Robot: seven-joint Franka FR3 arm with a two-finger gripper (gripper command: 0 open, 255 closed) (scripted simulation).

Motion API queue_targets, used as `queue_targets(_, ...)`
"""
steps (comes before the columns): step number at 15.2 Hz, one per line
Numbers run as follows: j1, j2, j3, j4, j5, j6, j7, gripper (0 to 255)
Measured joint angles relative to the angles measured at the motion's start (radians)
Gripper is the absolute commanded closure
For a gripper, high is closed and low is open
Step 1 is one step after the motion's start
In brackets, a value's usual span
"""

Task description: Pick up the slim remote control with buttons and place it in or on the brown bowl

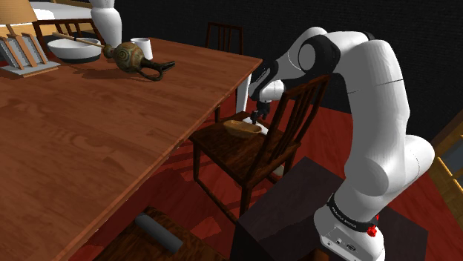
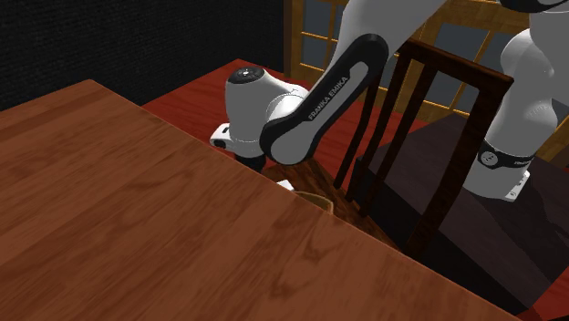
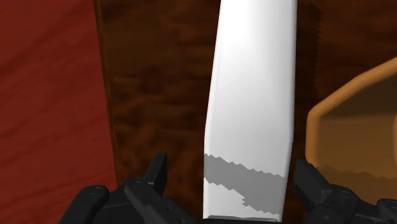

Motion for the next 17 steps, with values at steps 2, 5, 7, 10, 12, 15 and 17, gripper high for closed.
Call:
queue_targets(2,-0.001,0.006,0.002,-0.015,0.001,0.060,-0.003,0)
queue_targets(5,0.000,0.017,0.009,-0.003,-0.001,0.018,0.000,0)
queue_targets(7,-0.002,0.025,0.011,-0.004,-0.001,-0.001,-0.001,0)
queue_targets(10,0.000,0.027,0.012,0.000,-0.002,-0.011,0.001,255)
queue_targets(12,-0.001,0.026,0.012,-0.002,-0.001,-0.009,0.000,255)
queue_targets(15,-0.002,0.027,0.013,0.000,-0.001,-0.011,-0.002,255)
queue_targets(17,-0.002,0.025,0.013,-0.003,-0.001,-0.008,-0.002,255)
